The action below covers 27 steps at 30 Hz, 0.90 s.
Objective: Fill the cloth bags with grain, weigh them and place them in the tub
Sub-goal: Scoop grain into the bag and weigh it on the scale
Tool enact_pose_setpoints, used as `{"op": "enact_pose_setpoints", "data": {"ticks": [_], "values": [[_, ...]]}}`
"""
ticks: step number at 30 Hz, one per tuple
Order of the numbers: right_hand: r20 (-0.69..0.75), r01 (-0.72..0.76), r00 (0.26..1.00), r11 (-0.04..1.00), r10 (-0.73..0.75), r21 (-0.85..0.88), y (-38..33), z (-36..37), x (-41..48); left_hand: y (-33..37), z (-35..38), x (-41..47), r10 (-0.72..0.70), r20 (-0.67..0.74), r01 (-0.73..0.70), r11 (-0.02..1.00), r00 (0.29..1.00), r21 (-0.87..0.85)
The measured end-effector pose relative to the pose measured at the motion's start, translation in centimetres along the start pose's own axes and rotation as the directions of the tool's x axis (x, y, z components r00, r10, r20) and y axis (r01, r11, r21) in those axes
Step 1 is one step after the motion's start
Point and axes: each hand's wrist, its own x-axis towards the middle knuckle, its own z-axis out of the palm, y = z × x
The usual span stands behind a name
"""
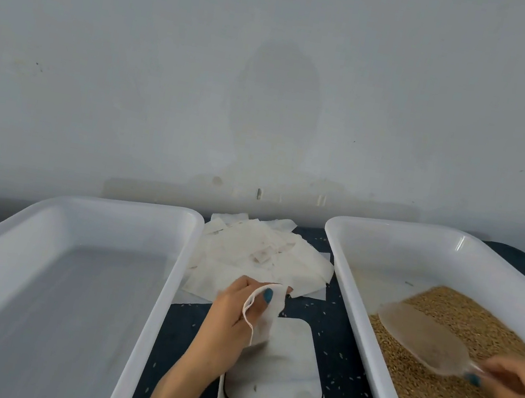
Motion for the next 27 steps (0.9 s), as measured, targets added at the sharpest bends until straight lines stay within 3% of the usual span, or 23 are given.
{"op": "enact_pose_setpoints", "data": {"ticks": [3,5,6,9,11,15,20,23,27], "values": [[-0.158,0.115,0.98,0.993,-0.119,-0.03,-8.2,-4.8,-3.3,0.4,-0.1,0.1,0.085,-0.047,-0.08,0.992,0.995,0.1],[-0.329,0.241,0.92,0.97,-0.215,0.041,-14.8,-6.6,-5.8,0.4,0.1,0.2,0.063,-0.07,-0.059,0.996,0.996,0.068],[-0.335,0.322,0.907,0.933,-0.255,0.163,-18.5,-7.3,-7.3,0.6,0.3,0.3,0.032,-0.073,-0.029,0.999,0.997,0.041],[-0.317,0.548,0.836,0.685,-0.447,0.48,-26.7,-6.1,-9.9,0.7,0.6,0.7,-0.047,-0.028,0.046,0.998,0.998,-0.048],[-0.246,0.544,0.831,0.637,-0.499,0.546,-29.5,-3.4,-9.9,0.5,0.7,0.5,-0.013,0.001,0.013,1.0,1.0,0.004],[-0.283,0.433,0.901,0.731,-0.33,0.528,-31.5,1.2,-7.1,-0.5,0.9,0.1,0.012,0.037,-0.017,0.99,0.999,0.142],[-0.427,0.404,0.896,0.631,-0.126,0.662,-30.0,4.4,-4.0,-2.1,0.3,0.3,-0.042,-0.086,0.06,0.974,0.995,0.219],[-0.404,0.351,0.914,0.581,-0.042,0.734,-28.3,4.9,-2.7,-2.7,0.0,0.0,-0.101,-0.121,0.126,0.969,0.987,0.213],[-0.35,0.285,0.937,0.599,-0.009,0.748,-26.8,6.2,-2.1,-3.2,-0.2,-0.2,-0.172,-0.122,0.194,0.959,0.978,0.206]]}}
